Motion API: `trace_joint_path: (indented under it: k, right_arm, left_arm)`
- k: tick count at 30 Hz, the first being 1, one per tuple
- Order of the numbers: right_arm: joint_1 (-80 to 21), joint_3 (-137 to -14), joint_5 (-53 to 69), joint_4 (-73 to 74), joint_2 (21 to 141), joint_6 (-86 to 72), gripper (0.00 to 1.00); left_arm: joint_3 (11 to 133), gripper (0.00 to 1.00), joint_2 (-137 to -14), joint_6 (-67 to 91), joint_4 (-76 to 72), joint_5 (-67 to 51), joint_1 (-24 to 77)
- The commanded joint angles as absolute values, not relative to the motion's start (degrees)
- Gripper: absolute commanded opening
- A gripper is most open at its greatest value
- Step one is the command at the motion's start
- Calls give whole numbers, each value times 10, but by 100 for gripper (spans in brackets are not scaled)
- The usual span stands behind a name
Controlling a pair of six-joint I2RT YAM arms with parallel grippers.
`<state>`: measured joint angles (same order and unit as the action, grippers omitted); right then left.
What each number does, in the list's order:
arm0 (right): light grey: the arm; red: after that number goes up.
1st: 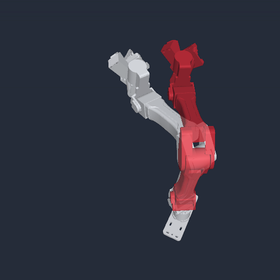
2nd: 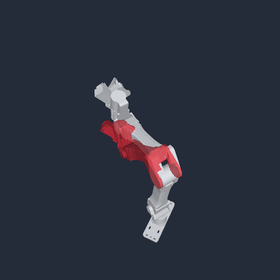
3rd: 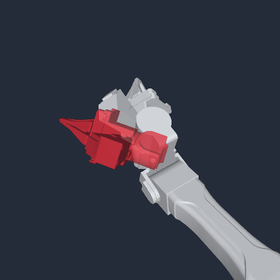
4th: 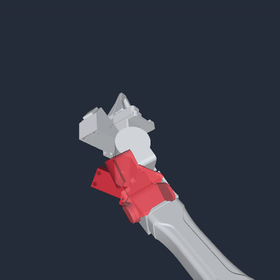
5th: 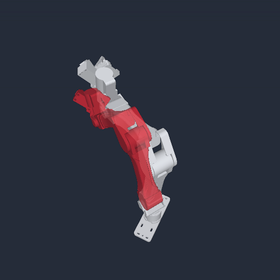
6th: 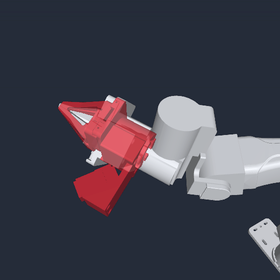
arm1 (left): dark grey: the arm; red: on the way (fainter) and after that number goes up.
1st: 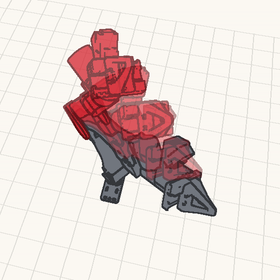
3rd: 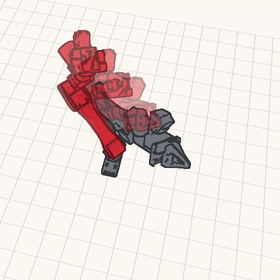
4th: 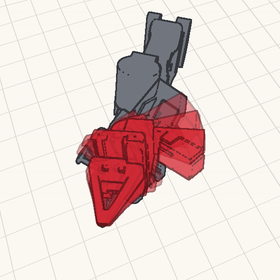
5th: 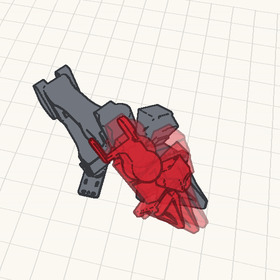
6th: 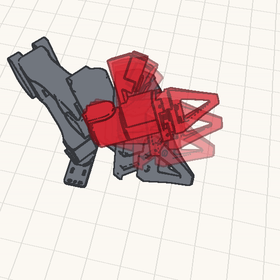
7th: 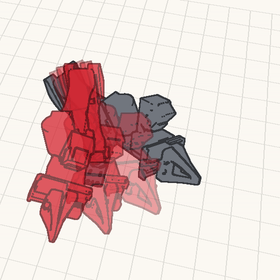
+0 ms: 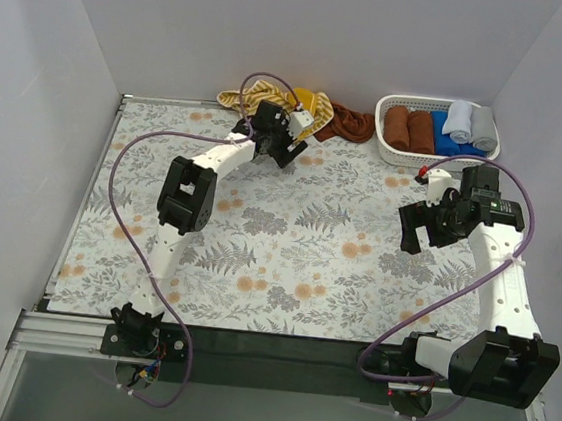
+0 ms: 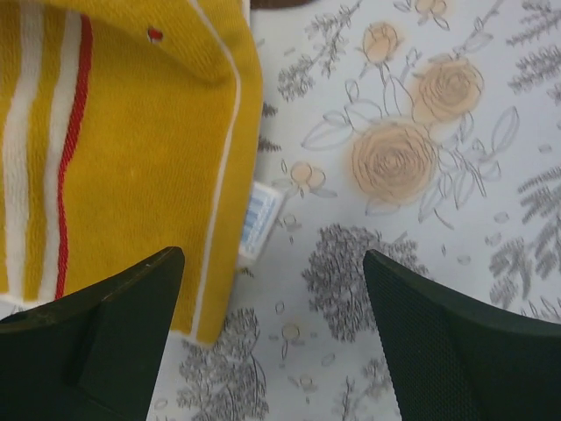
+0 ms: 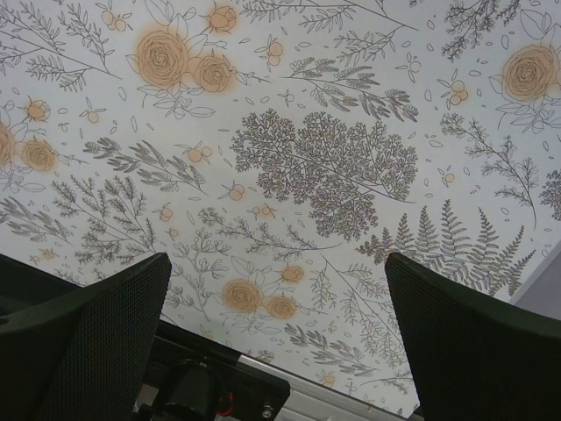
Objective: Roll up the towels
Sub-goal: Grab a towel with the left arm
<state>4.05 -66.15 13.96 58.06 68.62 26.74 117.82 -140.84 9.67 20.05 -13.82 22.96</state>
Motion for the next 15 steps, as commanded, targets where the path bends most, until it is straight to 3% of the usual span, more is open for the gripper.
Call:
trace_joint_path:
  k: [1,7,10,12,14,15]
  right_arm:
    - [42,-667,139,569,692,261,98]
    - [42,-673,142,568,700,258,98]
    - [42,-678,147,567,703,257,98]
    - [42,-681,153,567,705,256,98]
    - [42,-689,162,567,708,255,98]
    - [42,-692,166,566,709,255,98]
  left_arm:
    - [1233,77,-1435,86,149,-65,234]
    - [1291,64,-1500,55,147,-8,234]
    - [1283,44,-1493,50,148,-18,233]
    - [1282,18,-1479,60,157,-34,234]
    - [1287,0,-1441,80,182,-60,235]
    - [1285,0,-1424,88,189,-66,236]
